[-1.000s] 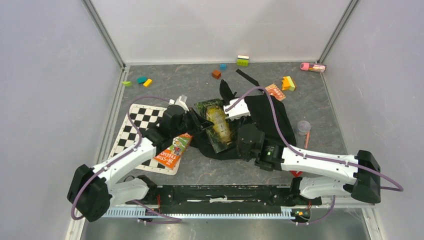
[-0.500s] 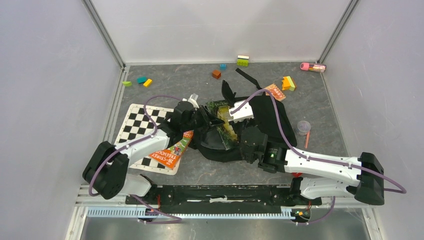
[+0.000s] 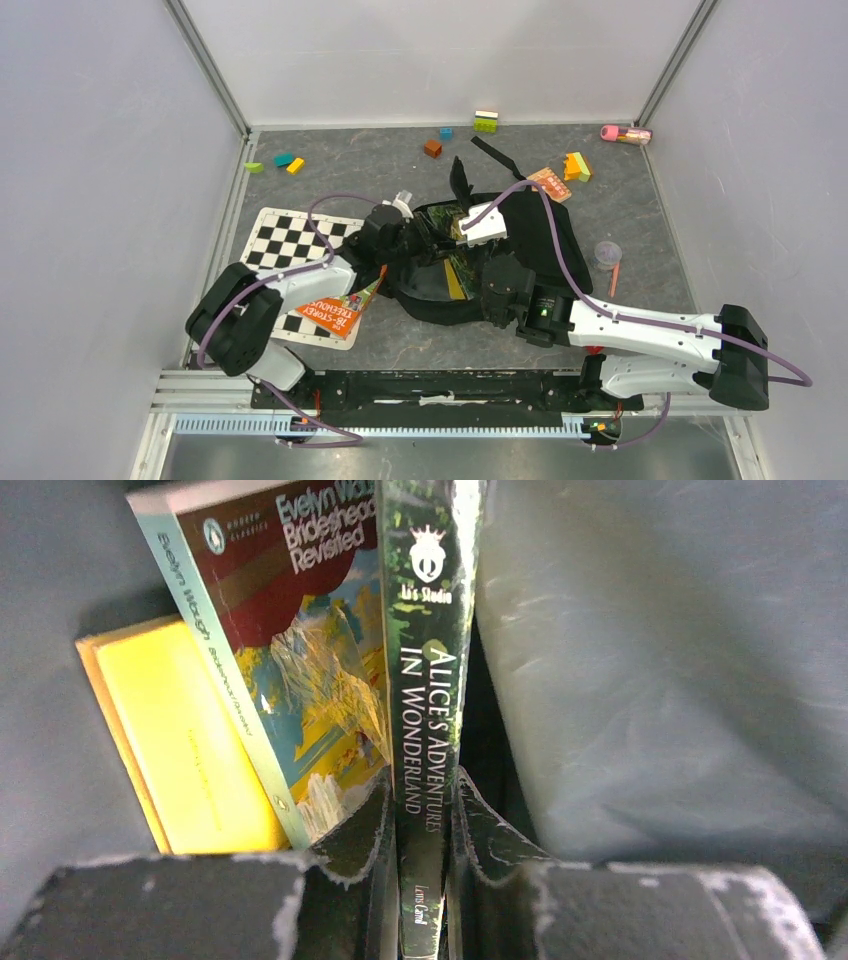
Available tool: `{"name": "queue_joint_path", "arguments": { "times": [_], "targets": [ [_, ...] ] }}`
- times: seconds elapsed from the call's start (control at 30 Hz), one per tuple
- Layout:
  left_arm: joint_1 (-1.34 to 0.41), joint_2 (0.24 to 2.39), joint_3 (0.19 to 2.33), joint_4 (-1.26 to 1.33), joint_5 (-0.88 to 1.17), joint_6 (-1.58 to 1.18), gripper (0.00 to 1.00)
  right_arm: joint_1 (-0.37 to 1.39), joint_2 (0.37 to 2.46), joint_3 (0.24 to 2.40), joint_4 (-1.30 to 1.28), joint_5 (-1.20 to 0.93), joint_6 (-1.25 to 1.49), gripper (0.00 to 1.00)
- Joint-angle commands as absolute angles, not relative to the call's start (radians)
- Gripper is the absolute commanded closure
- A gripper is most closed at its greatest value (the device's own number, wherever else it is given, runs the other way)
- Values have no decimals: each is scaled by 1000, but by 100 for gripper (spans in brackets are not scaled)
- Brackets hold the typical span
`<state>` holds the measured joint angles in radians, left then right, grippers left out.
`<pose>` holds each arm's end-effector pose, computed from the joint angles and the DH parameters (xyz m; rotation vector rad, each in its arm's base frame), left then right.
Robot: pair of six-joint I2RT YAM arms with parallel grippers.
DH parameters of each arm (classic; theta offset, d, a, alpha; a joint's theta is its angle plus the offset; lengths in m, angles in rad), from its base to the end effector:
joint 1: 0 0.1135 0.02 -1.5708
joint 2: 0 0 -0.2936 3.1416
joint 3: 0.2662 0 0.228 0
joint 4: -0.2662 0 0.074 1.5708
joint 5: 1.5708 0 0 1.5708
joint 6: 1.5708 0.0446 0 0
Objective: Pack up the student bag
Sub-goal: Place the book in the student bag.
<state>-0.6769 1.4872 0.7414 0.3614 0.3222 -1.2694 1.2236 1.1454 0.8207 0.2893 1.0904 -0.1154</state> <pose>0.2294 -0.2024 0.2573 -0.4280 2.2606 -1.4838 0.1124 0.1944 0.3643 -0.2213 1.5717 -0.0108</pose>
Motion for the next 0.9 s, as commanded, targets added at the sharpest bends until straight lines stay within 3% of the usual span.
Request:
{"name": "queue_joint_path", "arguments": {
  "times": [0.0, 0.13, 0.63, 0.67, 0.7, 0.8, 0.87],
  "targets": [
    [-729, 1538, 722, 498, 375, -1287, 98, 1226, 1122, 841, 383, 1090, -111, 100],
    [-748, 1598, 691, 504, 361, -1268, 98, 1226, 1127, 836, 408, 1088, -124, 100],
    [-859, 1846, 940, 543, 188, -1059, 98, 1226, 1136, 795, 407, 1088, -91, 100],
    [-859, 1845, 933, 533, 185, -1012, 95, 1225, 1132, 790, 404, 1091, -88, 100],
    [-859, 1835, 922, 509, 168, -960, 85, 1226, 1128, 786, 398, 1094, -83, 100],
    [-859, 1766, 879, 426, 84, -826, 40, 1226, 1104, 759, 387, 1097, -61, 100],
    [-859, 1707, 866, 356, 34, -752, 24, 1226, 1088, 735, 388, 1106, -51, 100]
  ]
}}
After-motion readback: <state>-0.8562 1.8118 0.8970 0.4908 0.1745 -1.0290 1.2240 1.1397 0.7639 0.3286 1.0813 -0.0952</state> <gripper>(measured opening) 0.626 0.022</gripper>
